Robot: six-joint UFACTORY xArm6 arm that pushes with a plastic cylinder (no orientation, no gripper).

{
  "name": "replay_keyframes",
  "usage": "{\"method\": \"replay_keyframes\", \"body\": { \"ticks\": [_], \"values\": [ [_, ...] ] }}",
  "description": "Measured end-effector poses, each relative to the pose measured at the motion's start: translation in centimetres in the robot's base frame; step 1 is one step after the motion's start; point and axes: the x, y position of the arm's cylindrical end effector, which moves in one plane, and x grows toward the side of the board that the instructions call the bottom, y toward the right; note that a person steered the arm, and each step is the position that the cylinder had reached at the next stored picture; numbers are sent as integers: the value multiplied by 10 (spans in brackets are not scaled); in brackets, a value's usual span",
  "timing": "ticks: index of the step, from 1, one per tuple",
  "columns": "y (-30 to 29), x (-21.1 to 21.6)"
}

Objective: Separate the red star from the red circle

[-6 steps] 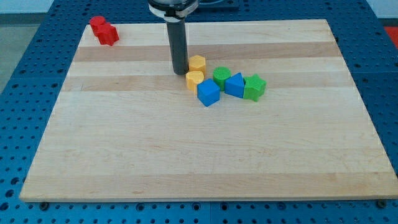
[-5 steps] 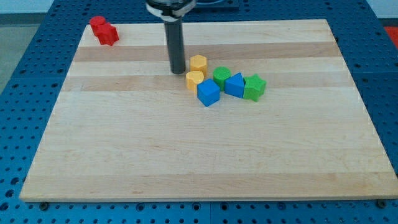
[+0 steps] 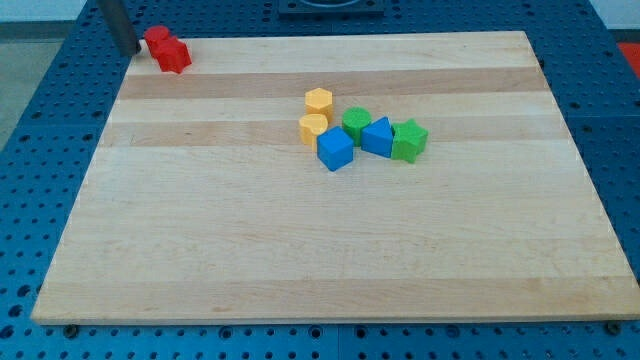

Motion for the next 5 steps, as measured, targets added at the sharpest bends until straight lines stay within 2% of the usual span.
{"method": "replay_keyframes", "body": {
  "ticks": [1,2,4,5],
  "values": [
    [5,-3],
    [43,16],
    [180,90],
    [230,102]
  ]
}}
